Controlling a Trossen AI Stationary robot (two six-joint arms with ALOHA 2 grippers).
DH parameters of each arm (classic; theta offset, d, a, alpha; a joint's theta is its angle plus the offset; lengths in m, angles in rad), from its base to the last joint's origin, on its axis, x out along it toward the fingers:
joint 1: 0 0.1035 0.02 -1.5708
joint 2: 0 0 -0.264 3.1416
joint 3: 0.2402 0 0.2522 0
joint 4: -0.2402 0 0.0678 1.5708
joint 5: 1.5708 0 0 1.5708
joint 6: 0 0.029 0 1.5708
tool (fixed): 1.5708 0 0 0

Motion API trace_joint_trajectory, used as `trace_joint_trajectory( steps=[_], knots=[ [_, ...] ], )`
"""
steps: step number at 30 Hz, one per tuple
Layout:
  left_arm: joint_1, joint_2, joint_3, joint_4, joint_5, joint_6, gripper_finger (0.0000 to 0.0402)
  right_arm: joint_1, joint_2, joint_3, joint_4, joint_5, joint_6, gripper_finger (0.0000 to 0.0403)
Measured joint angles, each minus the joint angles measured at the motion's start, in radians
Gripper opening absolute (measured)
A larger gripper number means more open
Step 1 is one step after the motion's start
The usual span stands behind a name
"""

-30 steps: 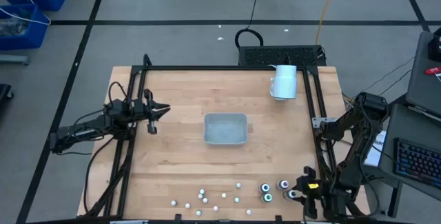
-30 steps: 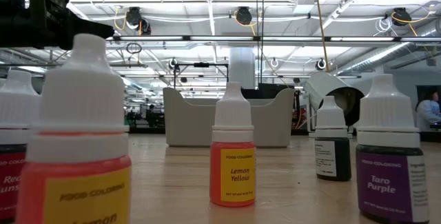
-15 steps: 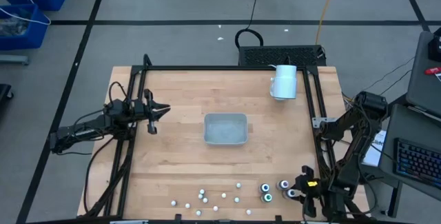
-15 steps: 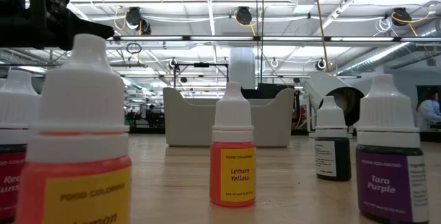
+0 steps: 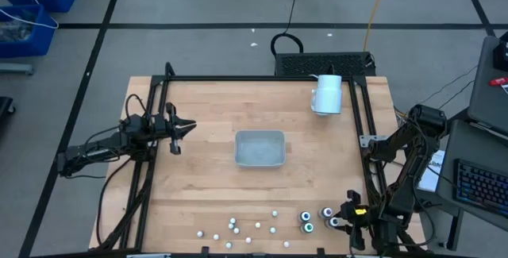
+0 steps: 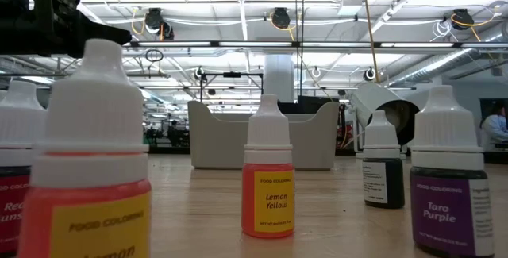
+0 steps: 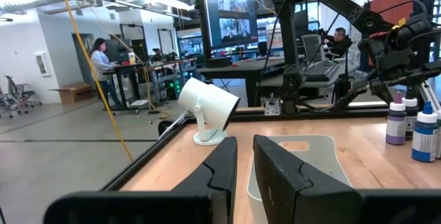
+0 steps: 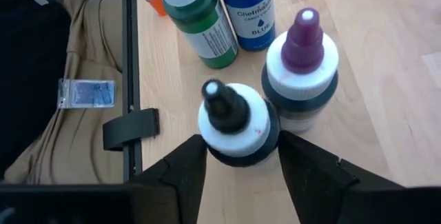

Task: Pick & Place food coloring
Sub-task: Put the large black food coloring bottle into the white bin

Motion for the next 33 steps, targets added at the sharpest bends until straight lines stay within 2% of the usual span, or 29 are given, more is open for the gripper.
trace_joint_trajectory(
  steps=[11,22,33],
  knots=[
    [0.000,0.000,0.000,0.000,0.000,-0.002,0.0058,0.018,0.000,0.000,0.024,-0.031,0.049,0.0104],
    [0.000,0.000,0.000,-0.003,0.000,-0.005,0.0058,0.072,0.000,0.000,0.068,-0.024,0.118,0.0113],
    [0.000,0.000,0.000,-0.001,0.000,0.000,0.0058,0.131,-0.012,0.000,0.025,0.177,0.121,0.0106]
  ],
)
